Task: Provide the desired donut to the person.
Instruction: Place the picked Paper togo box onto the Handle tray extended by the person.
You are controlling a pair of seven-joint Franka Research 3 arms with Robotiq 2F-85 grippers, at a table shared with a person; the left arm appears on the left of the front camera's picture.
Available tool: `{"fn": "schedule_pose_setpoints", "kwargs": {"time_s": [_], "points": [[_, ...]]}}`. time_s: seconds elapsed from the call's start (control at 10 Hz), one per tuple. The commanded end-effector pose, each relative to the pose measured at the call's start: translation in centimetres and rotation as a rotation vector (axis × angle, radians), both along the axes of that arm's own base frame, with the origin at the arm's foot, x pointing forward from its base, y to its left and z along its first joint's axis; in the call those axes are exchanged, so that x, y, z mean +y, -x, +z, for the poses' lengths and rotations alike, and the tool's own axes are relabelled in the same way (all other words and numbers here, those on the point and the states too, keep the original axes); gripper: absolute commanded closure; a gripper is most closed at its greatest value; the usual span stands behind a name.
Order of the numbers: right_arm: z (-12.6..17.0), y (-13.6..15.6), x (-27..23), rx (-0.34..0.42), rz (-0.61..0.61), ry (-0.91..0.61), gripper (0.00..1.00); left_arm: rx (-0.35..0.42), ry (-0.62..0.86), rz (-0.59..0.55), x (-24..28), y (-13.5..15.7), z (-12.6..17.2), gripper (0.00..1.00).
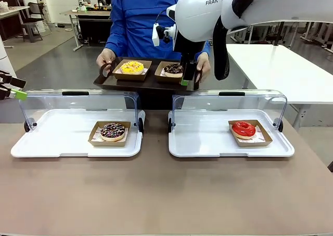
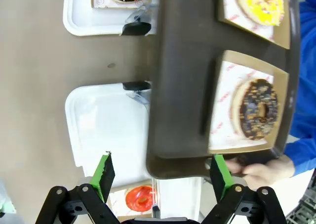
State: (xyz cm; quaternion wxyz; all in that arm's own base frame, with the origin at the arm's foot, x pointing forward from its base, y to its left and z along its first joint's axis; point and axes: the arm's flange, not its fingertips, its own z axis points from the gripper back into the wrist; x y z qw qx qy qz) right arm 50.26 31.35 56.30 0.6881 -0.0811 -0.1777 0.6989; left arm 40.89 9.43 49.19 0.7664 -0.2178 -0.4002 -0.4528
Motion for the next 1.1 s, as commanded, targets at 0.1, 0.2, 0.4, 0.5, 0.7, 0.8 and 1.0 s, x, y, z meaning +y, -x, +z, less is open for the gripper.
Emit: {"fn": "schedule_pose_setpoints", "kwargs": {"time_s": [0.1,0.2,0.4,0.5,0.7,0.8,1.0], "points": [[-0.6,0.0,0.0,-0.014,0.005,0.004,0.00,-0.009,0.020,-0.002,0.1,0.1,0.0,0.00],[-0.6,0.0,0.0,-0.014,0.005,0.004,0.00,-0.009,0.020,-0.002,0.1,0.1,0.0,0.00],[-0.6,0.0,0.0,-0.014,0.005,0.004,0.00,-0.009,0.020,-0.002,0.1,0.1,0.0,0.00],[-0.6,0.0,0.0,-0.014,0.005,0.004,0.00,-0.009,0.020,-0.002,0.1,0.1,0.0,0.00],[0.7,0.3,-1.9,0.029,-0.065,-0.212,0.00,-0.009,0.020,-0.002,0.1,0.1,0.0,0.00],[1.6,2.2,-7.5,0.136,-0.093,-0.322,0.00,-0.009,0.020,-0.002,0.1,0.1,0.0,0.00],[1.0,3.7,-18.7,0.221,-0.125,-0.386,0.00,-0.009,0.020,-0.002,0.1,0.1,0.0,0.00]]}}
